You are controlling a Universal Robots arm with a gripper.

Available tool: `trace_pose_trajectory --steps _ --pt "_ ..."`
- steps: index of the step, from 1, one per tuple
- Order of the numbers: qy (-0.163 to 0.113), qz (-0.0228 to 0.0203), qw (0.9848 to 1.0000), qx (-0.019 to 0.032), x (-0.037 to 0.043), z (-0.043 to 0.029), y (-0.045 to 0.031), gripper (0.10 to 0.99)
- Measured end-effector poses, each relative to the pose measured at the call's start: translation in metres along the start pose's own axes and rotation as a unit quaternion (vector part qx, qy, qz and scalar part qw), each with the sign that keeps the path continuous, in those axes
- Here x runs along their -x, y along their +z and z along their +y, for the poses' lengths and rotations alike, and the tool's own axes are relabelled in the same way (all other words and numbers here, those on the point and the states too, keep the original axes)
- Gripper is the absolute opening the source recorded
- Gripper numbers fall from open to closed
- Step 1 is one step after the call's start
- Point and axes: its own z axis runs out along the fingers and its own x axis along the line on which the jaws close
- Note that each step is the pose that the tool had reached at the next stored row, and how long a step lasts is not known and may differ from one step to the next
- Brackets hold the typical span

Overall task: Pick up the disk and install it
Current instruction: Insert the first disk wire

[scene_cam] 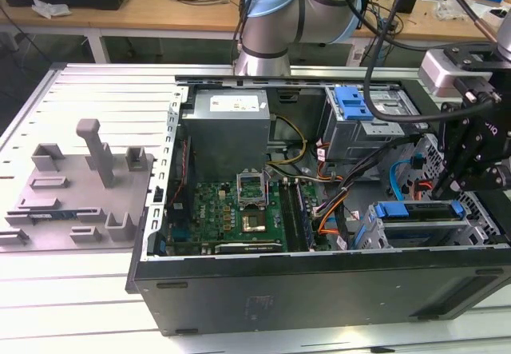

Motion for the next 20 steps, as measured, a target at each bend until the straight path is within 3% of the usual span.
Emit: trace_pose_trajectory --steps 20 --pt "0.003 0.0001 1.0 0.0002 -0.0013 0.0012 0.0025 0.165"
